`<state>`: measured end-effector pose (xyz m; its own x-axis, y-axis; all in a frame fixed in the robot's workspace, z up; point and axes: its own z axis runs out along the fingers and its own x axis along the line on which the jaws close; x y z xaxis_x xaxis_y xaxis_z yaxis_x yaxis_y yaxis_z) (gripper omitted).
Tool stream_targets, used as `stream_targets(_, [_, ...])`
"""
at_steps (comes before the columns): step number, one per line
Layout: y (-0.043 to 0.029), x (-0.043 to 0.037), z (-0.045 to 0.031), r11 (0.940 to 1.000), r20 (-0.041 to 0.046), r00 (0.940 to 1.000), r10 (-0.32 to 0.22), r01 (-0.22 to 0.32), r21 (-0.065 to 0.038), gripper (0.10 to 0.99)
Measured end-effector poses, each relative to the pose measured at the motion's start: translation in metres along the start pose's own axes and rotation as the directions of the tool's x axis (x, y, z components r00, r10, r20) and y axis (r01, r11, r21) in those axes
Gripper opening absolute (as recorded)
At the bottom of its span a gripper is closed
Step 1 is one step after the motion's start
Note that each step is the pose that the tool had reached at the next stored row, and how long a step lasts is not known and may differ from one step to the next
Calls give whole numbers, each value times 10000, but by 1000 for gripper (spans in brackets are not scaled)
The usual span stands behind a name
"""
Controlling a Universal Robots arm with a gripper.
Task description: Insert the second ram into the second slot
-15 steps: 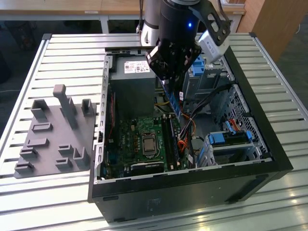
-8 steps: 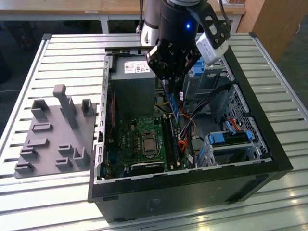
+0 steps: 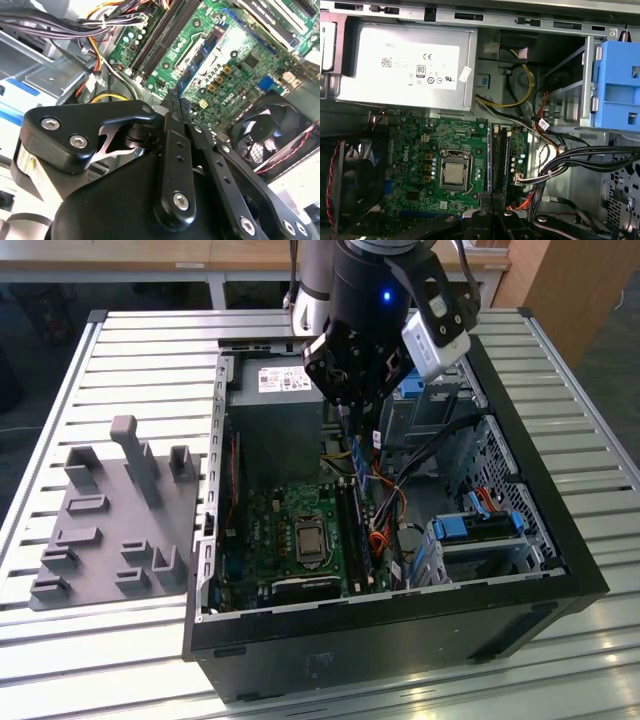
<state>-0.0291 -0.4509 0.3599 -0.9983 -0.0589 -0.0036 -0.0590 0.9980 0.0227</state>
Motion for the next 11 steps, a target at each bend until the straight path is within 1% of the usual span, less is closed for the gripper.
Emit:
stream_targets(2, [0,0,2,10000,2,10000,71,-71,0,114])
stream_targets(11, [0,-1,16,10000,-1,10000,80,-80,-1,114])
